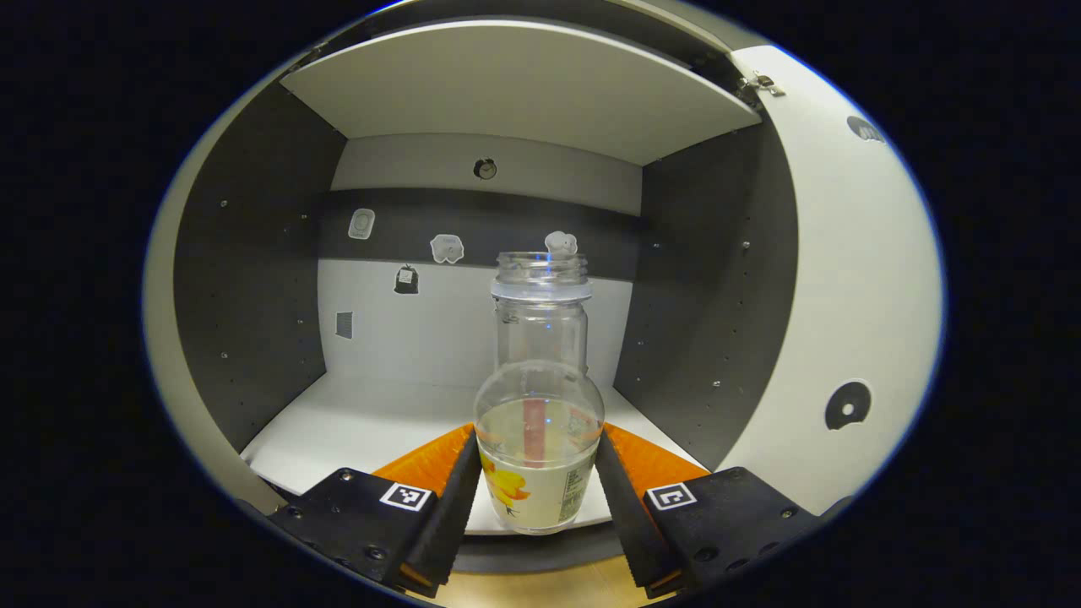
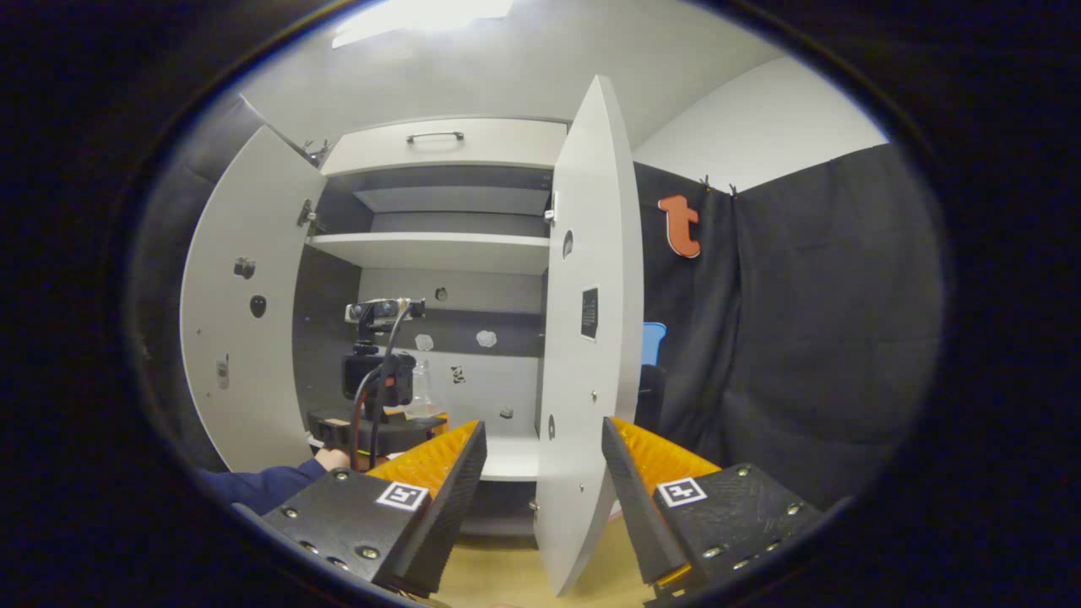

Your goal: Grasp the bottle in the cabinet with the left hand and place it on the coaster, then close the right door with the right hand and the left door with the left hand.

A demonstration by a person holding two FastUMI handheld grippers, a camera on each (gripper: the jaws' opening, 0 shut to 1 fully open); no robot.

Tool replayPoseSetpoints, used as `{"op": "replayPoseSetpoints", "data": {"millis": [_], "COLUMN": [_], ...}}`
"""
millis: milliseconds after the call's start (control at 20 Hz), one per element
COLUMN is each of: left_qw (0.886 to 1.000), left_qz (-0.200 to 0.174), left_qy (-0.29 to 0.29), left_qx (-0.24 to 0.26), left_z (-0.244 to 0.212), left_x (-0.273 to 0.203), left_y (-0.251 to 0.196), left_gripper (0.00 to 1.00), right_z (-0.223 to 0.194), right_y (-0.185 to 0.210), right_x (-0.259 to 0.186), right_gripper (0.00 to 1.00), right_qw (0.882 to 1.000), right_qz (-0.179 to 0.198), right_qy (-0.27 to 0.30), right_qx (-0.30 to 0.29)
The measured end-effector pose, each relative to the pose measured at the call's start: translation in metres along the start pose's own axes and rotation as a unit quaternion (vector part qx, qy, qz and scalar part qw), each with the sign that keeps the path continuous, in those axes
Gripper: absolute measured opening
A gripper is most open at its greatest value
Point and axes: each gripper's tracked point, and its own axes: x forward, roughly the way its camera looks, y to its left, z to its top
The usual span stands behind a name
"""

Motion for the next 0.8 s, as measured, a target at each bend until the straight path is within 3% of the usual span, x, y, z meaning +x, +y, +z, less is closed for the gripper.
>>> {"op": "replayPoseSetpoints", "data": {"millis": [350, 600, 800], "left_qw": [1.000, 0.999, 0.994], "left_qz": [-0.009, -0.018, -0.016], "left_qy": [0.005, 0.043, 0.080], "left_qx": [0.005, -0.023, -0.077], "left_z": [-0.023, -0.083, -0.142], "left_x": [-0.085, -0.138, -0.171], "left_y": [0.012, 0.021, 0.029], "left_gripper": [0.78, 0.78, 0.78], "right_z": [0.005, 0.007, 0.008], "right_y": [0.002, 0.003, -0.003], "right_x": [-0.026, -0.043, -0.056], "right_gripper": [0.83, 0.84, 0.83], "right_qw": [0.999, 0.997, 0.996], "right_qz": [0.039, 0.072, 0.084], "right_qy": [-0.009, -0.013, -0.015], "right_qx": [0.007, 0.005, -0.001]}}
